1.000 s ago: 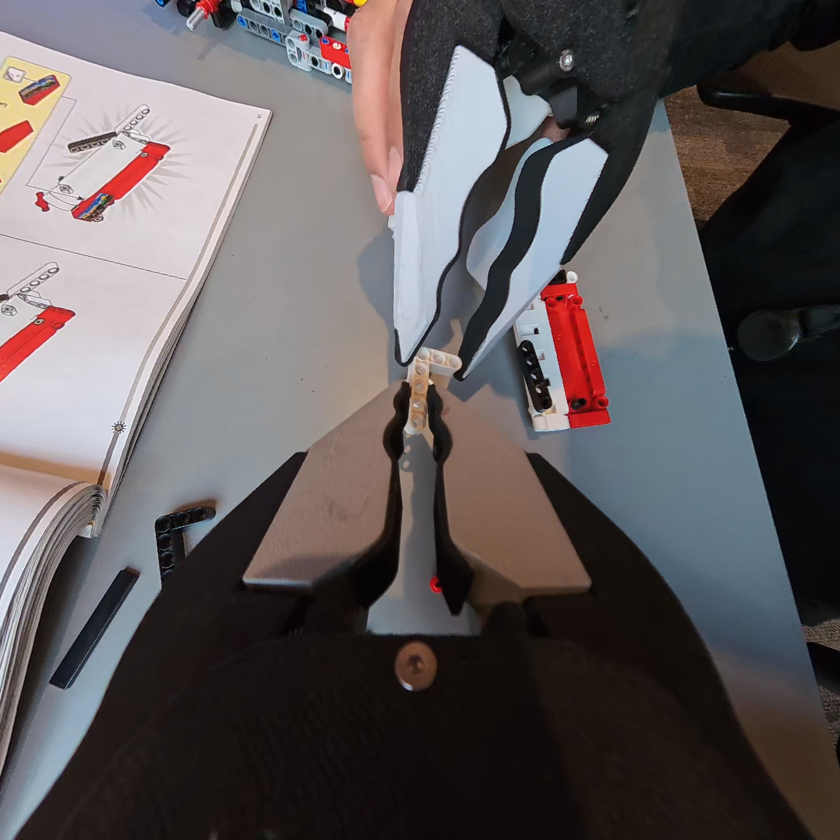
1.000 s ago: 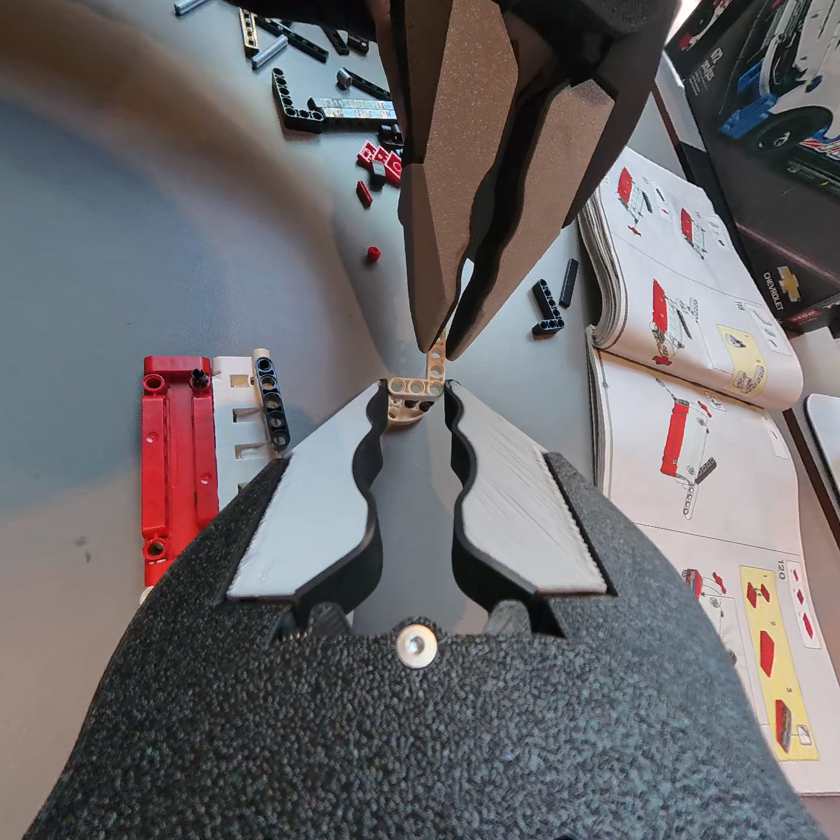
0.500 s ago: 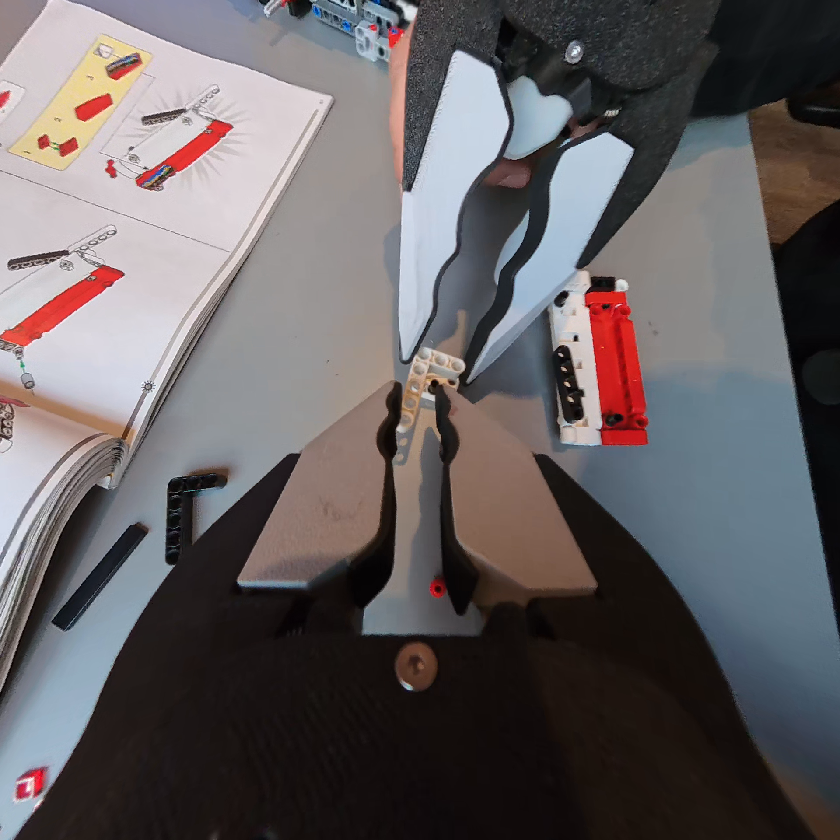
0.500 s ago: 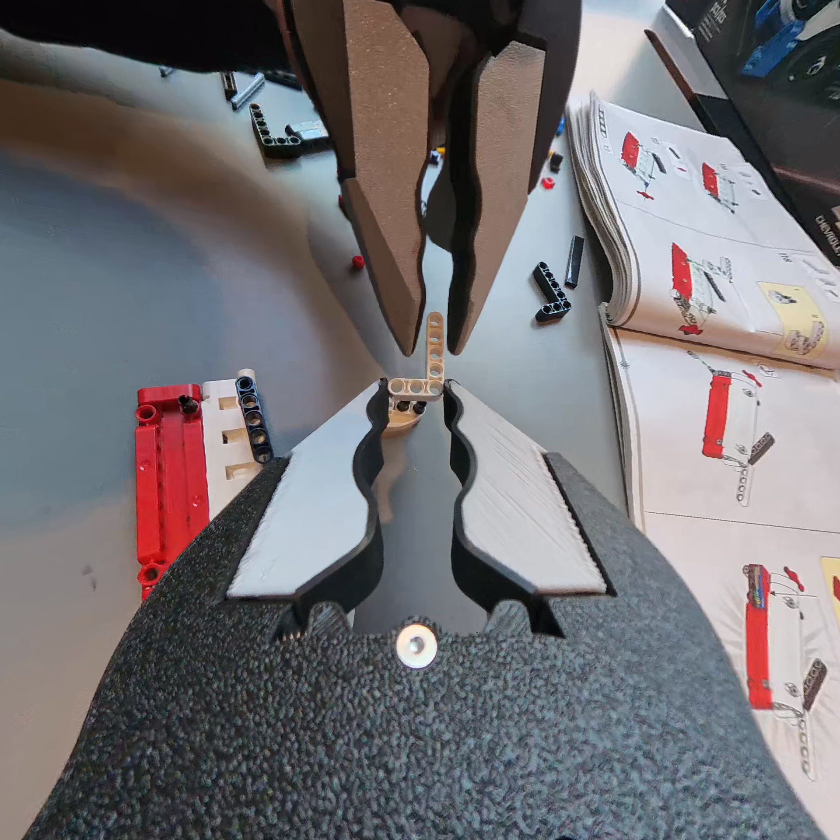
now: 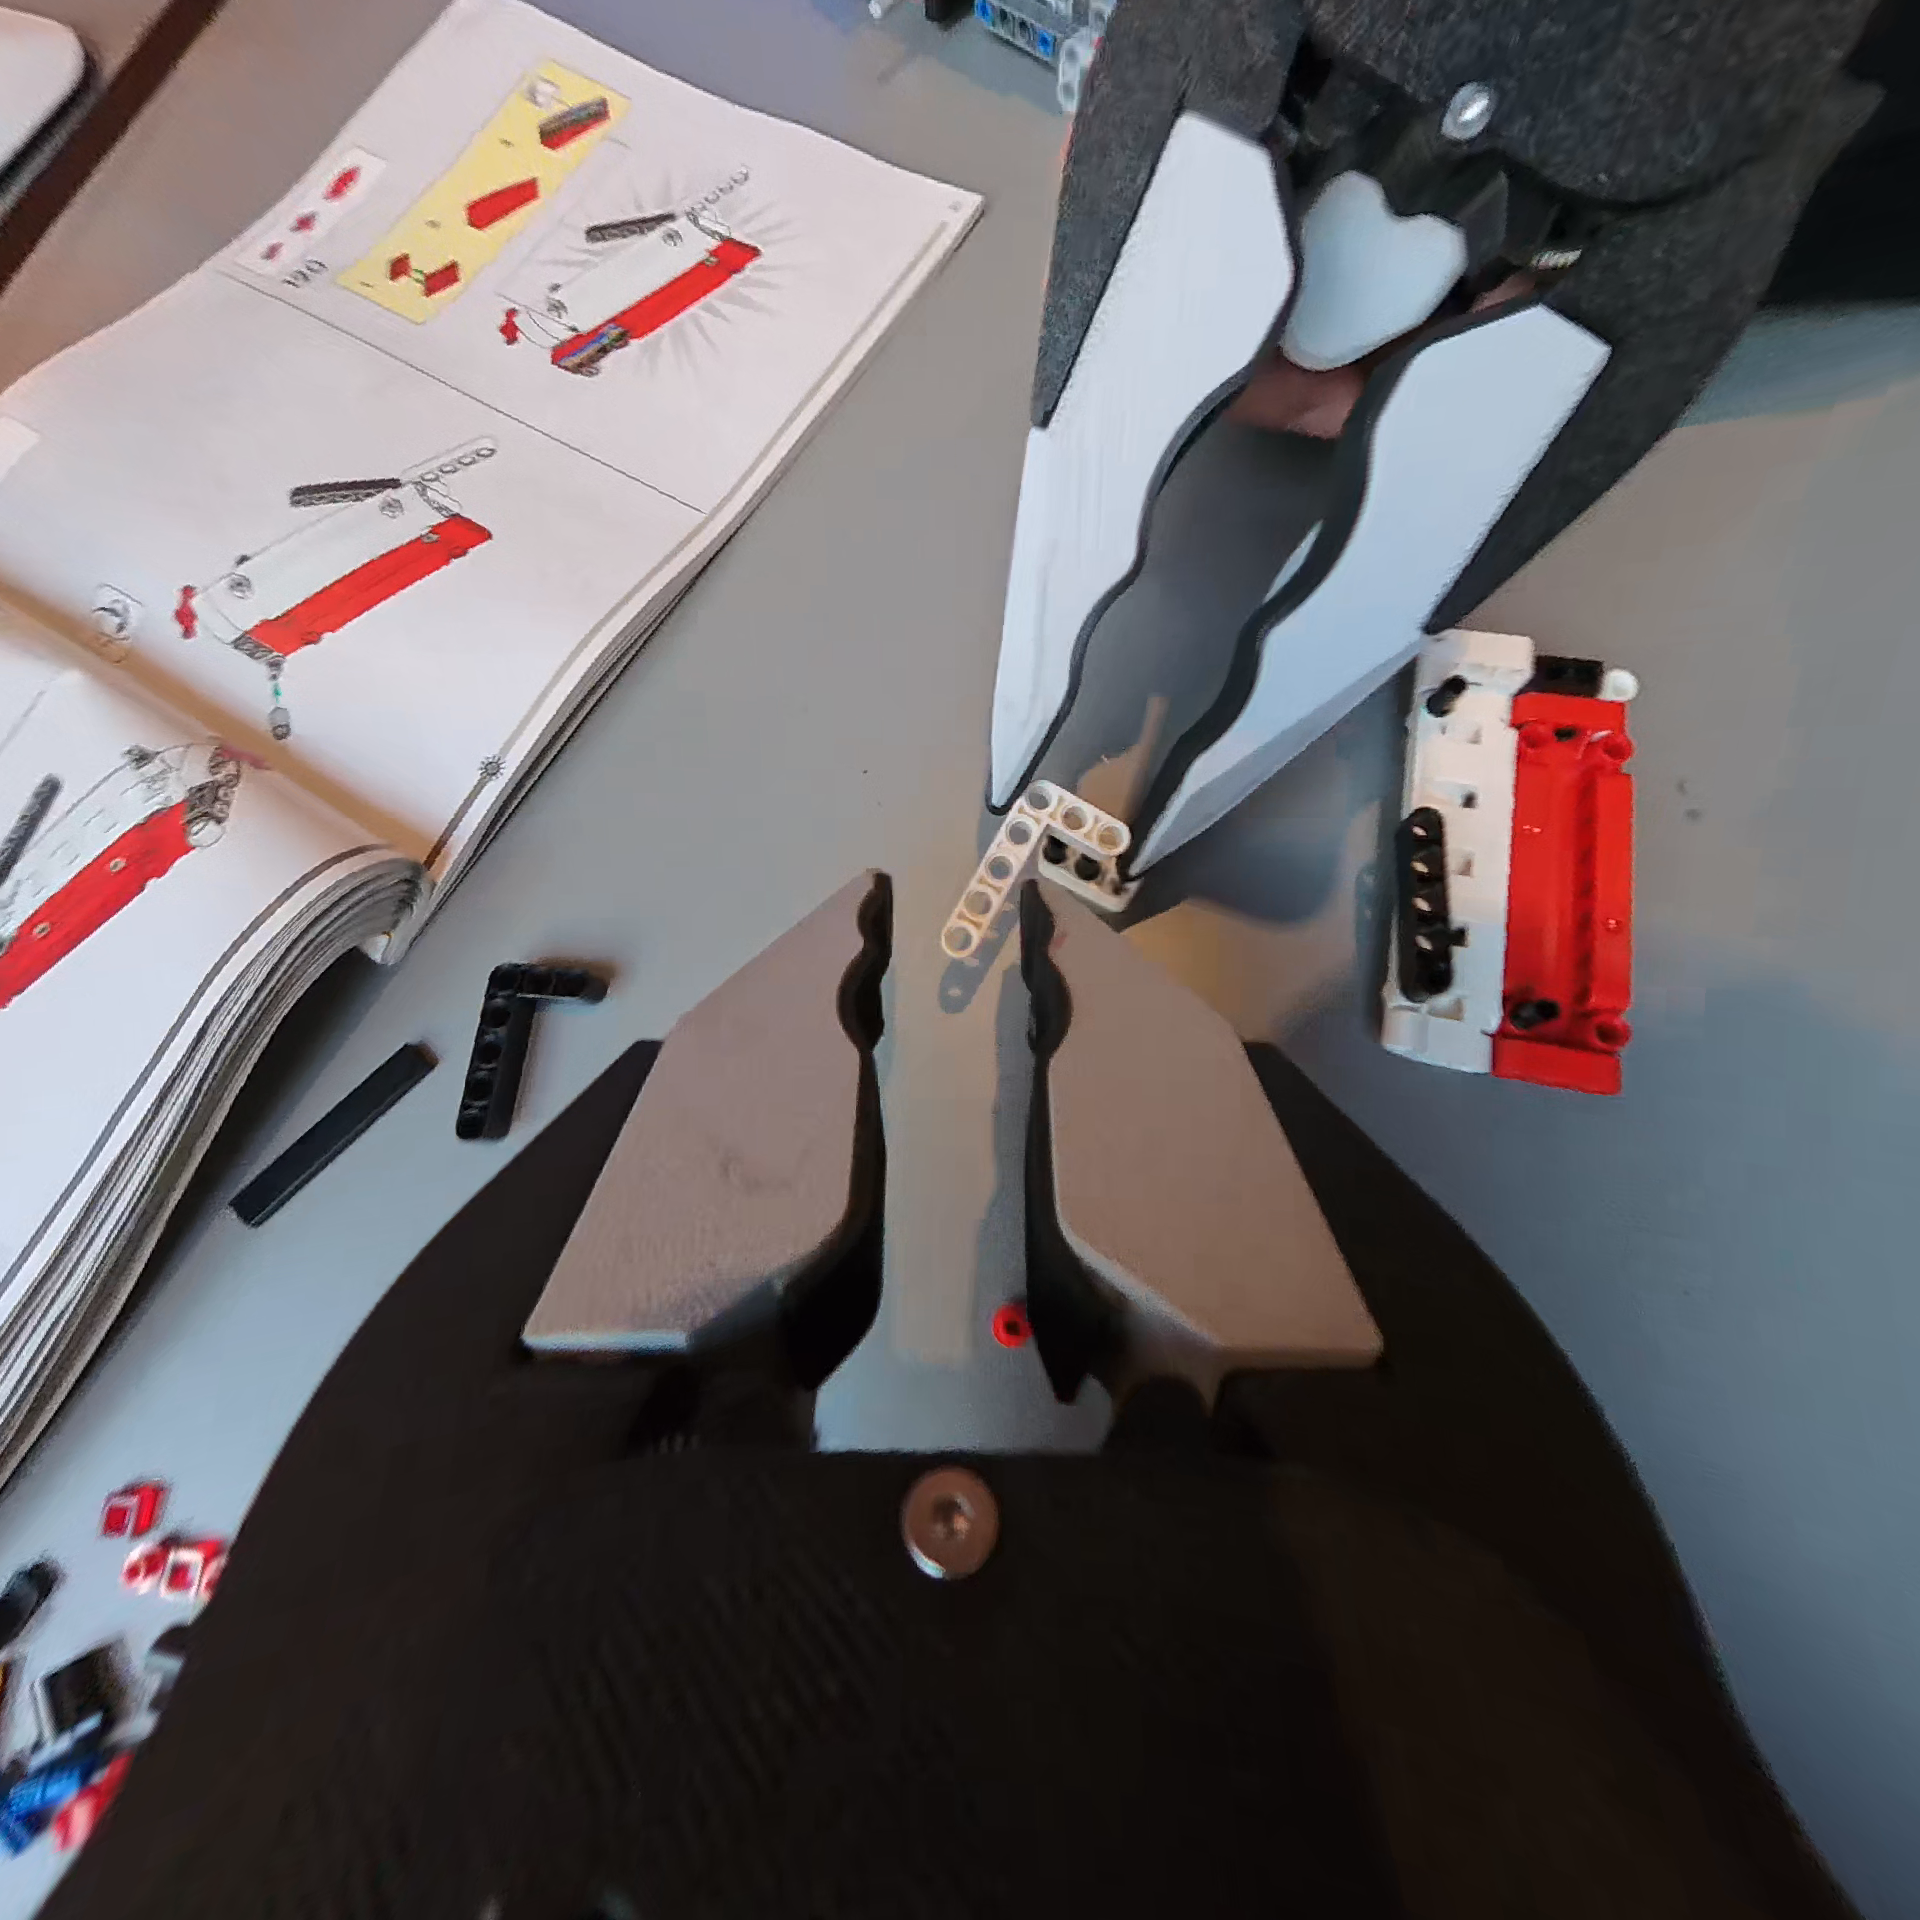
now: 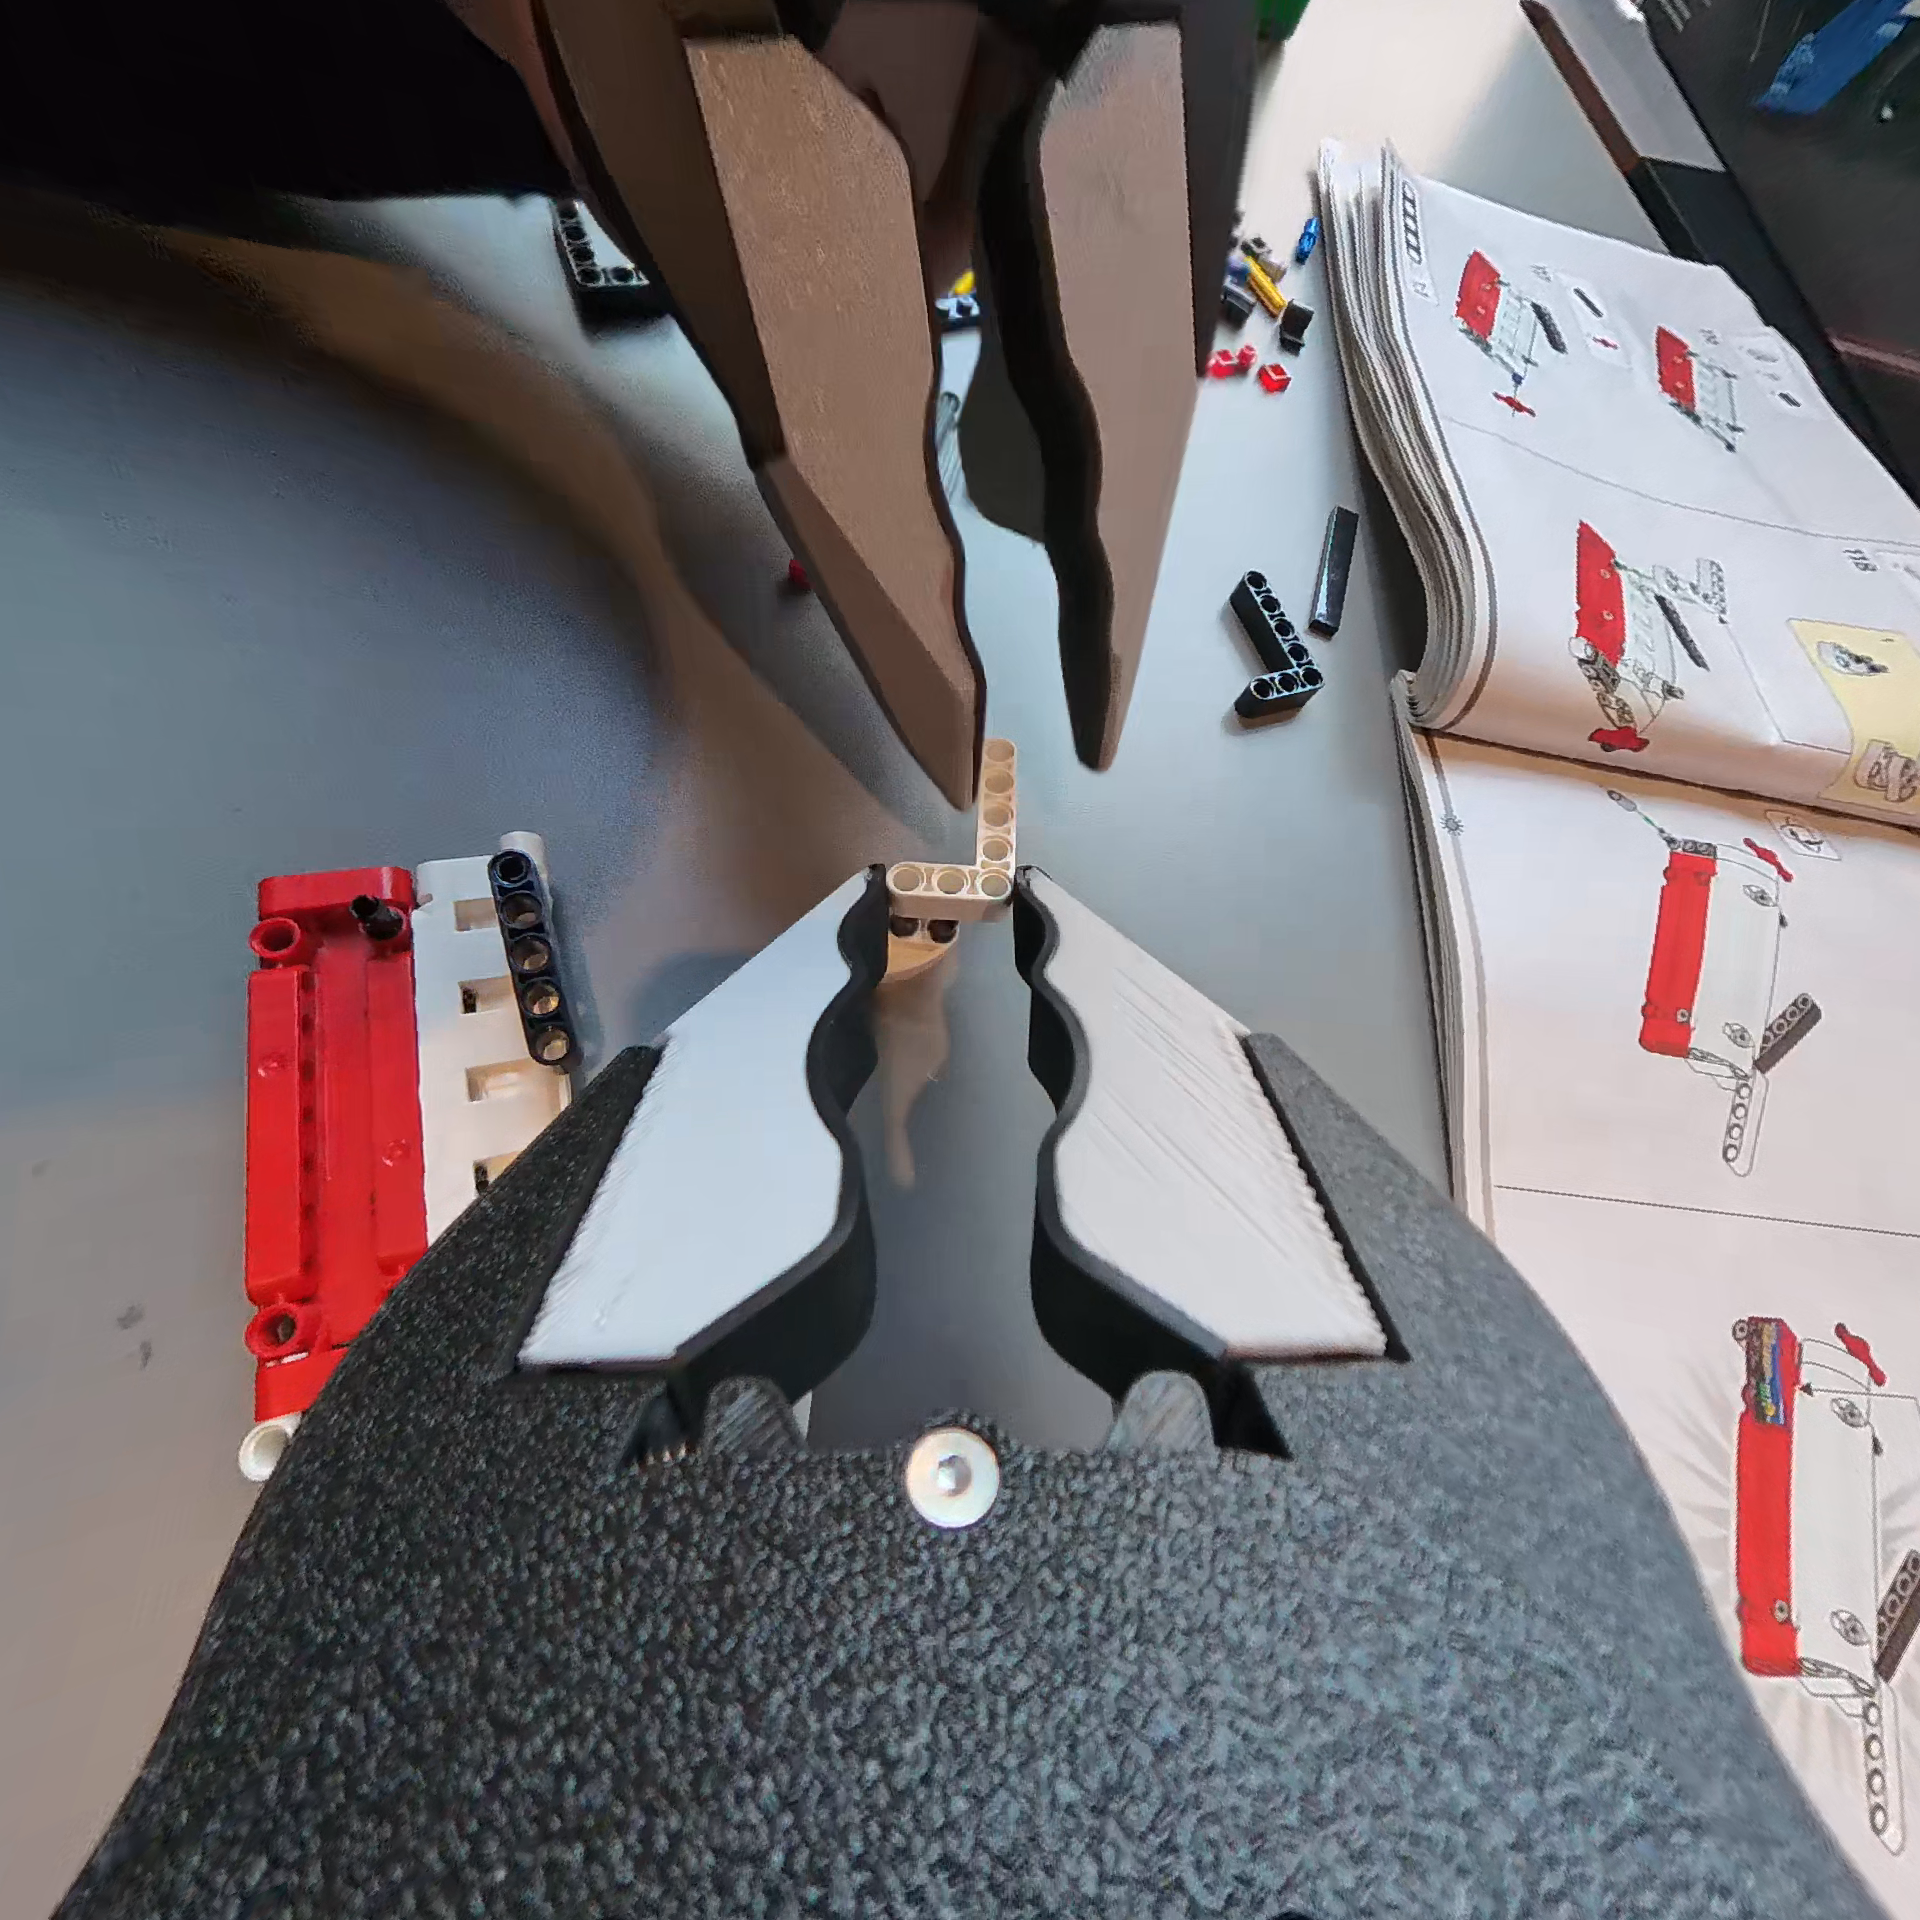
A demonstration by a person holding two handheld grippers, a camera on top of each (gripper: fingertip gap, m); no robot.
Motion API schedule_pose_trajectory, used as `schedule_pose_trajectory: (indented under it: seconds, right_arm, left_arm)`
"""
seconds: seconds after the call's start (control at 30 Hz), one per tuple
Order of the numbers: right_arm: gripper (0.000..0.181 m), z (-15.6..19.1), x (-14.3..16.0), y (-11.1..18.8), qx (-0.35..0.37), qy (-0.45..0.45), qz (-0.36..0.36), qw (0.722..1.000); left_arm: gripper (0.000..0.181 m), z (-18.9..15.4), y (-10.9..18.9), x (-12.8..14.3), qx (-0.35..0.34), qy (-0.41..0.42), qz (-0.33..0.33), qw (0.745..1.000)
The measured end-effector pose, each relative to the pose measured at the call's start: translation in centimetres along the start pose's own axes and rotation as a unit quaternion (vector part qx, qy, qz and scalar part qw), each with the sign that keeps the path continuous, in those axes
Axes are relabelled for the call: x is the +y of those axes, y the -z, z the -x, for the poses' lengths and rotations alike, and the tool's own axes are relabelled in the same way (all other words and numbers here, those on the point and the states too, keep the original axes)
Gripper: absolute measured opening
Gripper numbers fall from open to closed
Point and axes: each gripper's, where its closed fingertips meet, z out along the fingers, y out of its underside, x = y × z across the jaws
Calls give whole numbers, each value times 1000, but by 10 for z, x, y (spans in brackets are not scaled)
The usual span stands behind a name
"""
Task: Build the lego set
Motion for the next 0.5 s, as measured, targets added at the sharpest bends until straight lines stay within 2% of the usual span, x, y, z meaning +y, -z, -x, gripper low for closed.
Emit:
schedule_pose_trajectory:
  seconds: [0.1,0.2,0.37,0.5]
  right_arm:
    - [24,3,0,0,-7,1,-7,1000]
    - [24,3,-5,1,-14,3,-21,1000]
    - [24,2,-1,-1,-7,3,-5,1000]
    - [24,1,1,0,-6,-5,-3,1000]
  left_arm:
    - [20,-1,9,1,-18,-25,6,1000]
    - [16,0,2,4,1,-31,13,999]
    - [9,-9,-11,3,60,-35,10,998]
    - [7,-9,-14,4,70,-38,9,997]
